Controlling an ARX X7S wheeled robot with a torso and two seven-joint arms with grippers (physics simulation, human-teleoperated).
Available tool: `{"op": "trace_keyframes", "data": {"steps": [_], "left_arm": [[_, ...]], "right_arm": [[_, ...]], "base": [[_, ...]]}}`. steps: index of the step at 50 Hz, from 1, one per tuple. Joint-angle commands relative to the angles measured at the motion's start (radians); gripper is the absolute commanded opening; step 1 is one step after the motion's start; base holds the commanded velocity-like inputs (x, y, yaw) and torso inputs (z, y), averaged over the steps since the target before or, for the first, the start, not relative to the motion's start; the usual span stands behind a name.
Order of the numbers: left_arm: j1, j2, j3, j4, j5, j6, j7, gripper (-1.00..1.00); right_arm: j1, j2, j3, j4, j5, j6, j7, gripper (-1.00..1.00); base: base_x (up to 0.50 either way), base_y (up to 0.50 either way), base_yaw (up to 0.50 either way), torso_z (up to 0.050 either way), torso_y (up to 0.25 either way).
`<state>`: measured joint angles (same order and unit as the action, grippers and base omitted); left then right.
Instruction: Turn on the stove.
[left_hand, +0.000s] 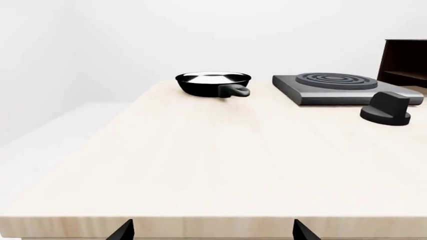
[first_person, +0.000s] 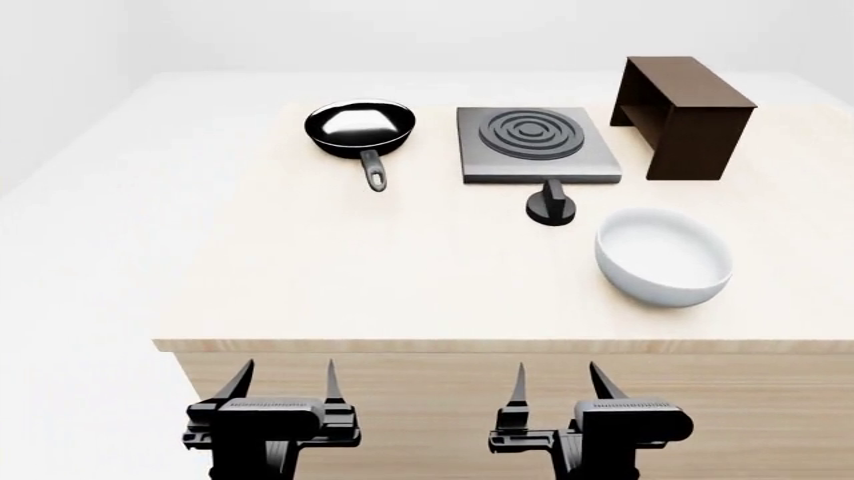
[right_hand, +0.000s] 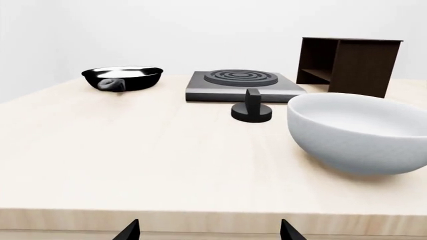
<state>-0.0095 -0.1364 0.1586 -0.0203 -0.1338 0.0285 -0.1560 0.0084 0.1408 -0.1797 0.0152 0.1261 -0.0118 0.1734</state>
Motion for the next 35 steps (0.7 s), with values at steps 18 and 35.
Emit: {"op": "trace_keyframes", "data": {"steps": [18, 35], "left_arm": [[-0.003, -0.016, 0.019, -0.011, -0.019, 0.01, -0.019, 1.0], [-0.011, -0.023, 0.023, -0.034, -0.034, 0.016, -0.029, 1.0]], "right_arm": [[0.004, 0.024, -0.026, -0.06, 0.002, 0.066, 0.035, 1.0], [0.012, 0.06, -0.038, -0.277, 0.022, 0.219, 0.053, 1.0]], "base": [[0.0, 0.0, 0.0, 0.0, 0.0], [0.0, 0.0, 0.0, 0.0, 0.0]]}}
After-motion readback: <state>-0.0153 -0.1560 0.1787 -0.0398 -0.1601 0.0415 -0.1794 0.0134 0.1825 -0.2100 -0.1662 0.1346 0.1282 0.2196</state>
